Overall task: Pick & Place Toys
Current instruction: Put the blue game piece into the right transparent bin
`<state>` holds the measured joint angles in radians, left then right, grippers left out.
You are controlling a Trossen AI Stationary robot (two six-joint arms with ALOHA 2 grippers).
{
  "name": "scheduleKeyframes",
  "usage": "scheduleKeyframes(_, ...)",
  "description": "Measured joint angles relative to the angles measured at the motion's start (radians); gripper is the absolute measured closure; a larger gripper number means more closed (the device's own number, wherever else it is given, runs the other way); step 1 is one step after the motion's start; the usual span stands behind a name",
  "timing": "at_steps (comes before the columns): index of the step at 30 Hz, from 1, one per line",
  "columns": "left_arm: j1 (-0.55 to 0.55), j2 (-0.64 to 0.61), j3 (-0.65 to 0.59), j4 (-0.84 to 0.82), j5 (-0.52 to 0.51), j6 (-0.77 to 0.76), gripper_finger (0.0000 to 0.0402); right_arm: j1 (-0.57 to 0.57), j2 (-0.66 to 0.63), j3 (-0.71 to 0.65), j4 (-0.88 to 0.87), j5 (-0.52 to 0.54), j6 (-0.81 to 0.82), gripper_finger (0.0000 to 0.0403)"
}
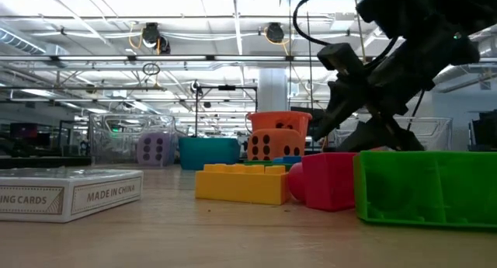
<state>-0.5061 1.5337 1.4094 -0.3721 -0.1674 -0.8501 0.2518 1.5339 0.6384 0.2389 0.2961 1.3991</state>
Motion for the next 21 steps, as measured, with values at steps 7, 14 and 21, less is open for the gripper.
scheduleKeyframes(7,0.016,0.0,0.0,0.002,0.045,0.003,0.0192,-0.048,0.002,0.0,0.019,-0.015,0.003,0.0234)
scheduleKeyframes(14,0.025,-0.001,0.0,0.003,0.046,0.01,0.0192,-0.082,0.018,0.0,0.028,-0.067,0.01,0.0234)
scheduleKeyframes(21,0.026,-0.001,0.0,0.002,0.046,0.01,0.0192,-0.086,0.098,0.001,0.137,-0.118,0.053,0.0234)
